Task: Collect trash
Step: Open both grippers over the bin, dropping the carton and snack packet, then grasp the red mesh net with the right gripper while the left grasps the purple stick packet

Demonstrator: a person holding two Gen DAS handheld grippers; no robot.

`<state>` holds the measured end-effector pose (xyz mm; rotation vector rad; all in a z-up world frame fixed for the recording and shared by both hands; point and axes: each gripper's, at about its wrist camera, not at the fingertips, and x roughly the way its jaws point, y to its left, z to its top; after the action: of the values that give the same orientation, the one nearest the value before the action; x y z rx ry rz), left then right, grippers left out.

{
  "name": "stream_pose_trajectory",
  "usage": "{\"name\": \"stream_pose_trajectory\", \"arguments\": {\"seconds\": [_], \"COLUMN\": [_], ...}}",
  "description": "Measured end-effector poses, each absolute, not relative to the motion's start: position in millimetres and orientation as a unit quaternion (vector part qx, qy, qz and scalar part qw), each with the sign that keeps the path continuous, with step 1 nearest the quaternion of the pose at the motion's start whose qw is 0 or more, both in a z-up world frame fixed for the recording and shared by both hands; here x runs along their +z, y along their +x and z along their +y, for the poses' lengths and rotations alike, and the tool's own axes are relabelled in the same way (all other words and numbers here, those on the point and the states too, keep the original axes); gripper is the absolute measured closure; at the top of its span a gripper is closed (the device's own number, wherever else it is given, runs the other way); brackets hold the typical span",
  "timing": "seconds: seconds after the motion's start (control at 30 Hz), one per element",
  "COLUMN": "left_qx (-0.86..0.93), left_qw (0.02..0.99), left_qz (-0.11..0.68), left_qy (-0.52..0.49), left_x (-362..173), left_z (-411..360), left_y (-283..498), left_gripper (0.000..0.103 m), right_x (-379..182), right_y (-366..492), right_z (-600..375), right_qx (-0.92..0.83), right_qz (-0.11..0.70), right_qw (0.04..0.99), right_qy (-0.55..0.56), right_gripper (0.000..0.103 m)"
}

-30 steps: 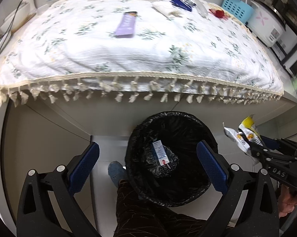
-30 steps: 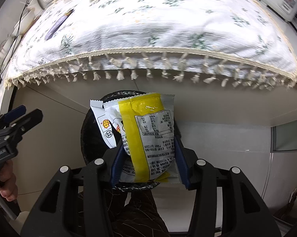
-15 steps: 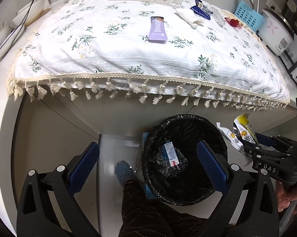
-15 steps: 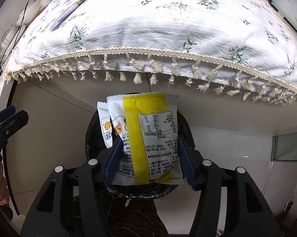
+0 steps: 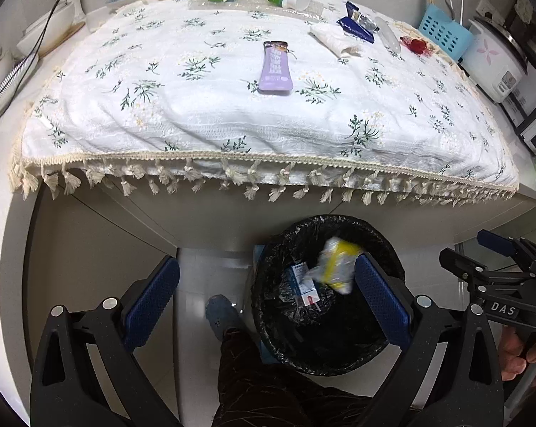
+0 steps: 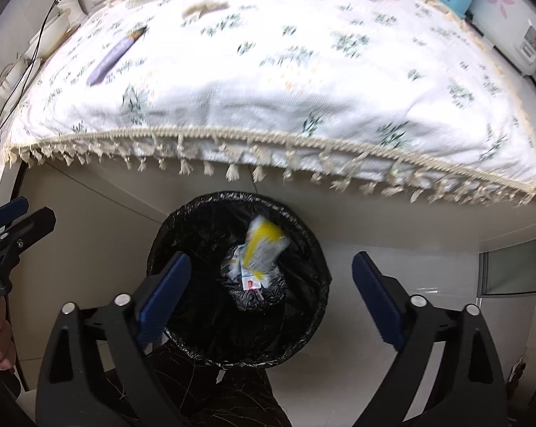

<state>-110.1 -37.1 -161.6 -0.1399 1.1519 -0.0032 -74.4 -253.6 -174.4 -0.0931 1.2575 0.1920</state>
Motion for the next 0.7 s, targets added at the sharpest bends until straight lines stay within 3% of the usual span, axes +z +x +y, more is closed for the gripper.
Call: {"name": "stream_pose_trajectory", "arguments": {"seconds": [0.17, 0.7], "left_qx": [-0.002, 0.001], "left_qw": [0.843, 0.866], "left_qz": [0.533, 0.496], "left_qy": [-0.071, -0.061], "left_x": [-145.8, -87.2], "left_z": [-38.5, -35.4], "left_y": [-107.4, -71.4], "left_gripper": [0.006, 0.006], "right_x": [-150.4, -77.8], "right_y": [-72.2, -46.3], "right_z": [-263.4, -280.5], "right_qx": [0.083, 0.082], "right_qz": [0.566, 0.509], "right_qw": [0.819, 0.856], "right_qy": [-0.041, -0.024], "right_gripper": [0.008, 0.008]}}
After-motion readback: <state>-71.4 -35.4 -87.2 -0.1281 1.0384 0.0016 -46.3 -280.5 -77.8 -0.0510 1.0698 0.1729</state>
